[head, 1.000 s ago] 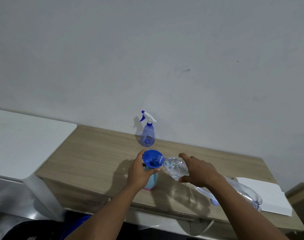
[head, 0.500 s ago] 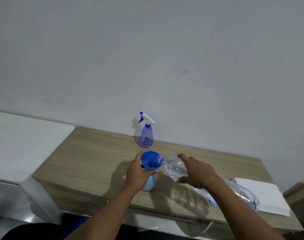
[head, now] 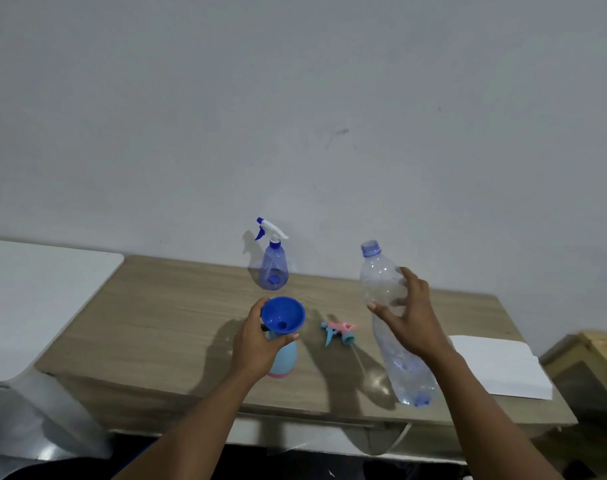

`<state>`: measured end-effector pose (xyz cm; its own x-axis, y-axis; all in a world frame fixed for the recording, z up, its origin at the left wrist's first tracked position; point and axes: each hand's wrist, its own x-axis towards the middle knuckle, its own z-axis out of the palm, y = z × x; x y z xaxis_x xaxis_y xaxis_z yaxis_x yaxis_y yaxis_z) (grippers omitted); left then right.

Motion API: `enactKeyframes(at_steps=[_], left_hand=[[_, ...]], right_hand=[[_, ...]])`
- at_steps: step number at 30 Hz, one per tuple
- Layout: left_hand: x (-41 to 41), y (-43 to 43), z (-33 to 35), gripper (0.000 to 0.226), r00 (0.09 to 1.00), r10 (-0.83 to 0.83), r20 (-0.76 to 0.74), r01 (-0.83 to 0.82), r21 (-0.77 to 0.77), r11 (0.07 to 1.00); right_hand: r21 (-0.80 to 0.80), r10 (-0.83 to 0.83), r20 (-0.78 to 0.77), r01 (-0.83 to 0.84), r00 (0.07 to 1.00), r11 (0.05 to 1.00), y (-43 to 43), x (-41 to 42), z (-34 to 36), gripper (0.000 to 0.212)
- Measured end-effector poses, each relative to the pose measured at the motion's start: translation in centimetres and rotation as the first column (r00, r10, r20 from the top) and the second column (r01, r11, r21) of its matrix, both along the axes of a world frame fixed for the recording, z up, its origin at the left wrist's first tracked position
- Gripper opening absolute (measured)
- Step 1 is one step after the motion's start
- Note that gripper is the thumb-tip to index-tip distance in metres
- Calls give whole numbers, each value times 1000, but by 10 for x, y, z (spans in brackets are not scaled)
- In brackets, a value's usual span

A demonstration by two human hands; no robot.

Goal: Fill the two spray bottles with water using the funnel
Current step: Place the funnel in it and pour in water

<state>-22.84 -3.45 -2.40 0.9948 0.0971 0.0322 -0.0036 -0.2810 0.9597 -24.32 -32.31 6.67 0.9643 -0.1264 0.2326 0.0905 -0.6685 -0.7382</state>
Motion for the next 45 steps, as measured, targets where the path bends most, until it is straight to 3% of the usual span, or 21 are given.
enactKeyframes(at_steps=[8,12,19,23,25,28,30,32,36,39,41,45], left_hand=[[2,-1,-6,92,1000,12,1,-12,-21,1000],[1,-1,-8,94,1000,14,4,-14,-16,1000],[0,-2,-4,92,1000,8,24,-8,-3,1000],[-1,-2,-8,94,999,21,35,-21,-6,1000],[-1,0,-11,95,999,26,42,-26,-3,1000],[-2,0,-12,112,999,28,32,-27,-15,1000],[-2,0,-14,125,999,40,6,-40,-35,999],[-2,0,-18,127,997,67,-33,-68,-25,997],[3,0,-30,80,990,69,-120,-63,47,997],[5,2,-36,47,990,75,-121,-65,86,994],[5,2,-33,42,992,57,-109,-46,103,994],[6,3,-31,32,993,7,-118,6,111,994]], right_hand=[[190,-315,166,283,935,940,-25,11,-17,80],[282,-420,131,373,898,884,-29,19,-29,79],[326,-492,93,440,866,837,-41,21,-39,87],[340,-471,78,420,879,841,-39,12,-31,106],[352,-532,126,464,837,813,-31,5,-25,108],[391,-627,297,508,720,768,-3,-9,-22,92],[402,-560,350,419,751,814,21,-13,-29,78],[387,-427,316,296,847,873,48,-13,-40,69],[297,-43,144,-2,989,955,98,-8,-55,79],[235,167,-34,-154,985,960,124,0,-57,106],[228,220,-105,-192,970,955,136,6,-58,115],[261,251,-117,-214,961,941,151,16,-60,106]])
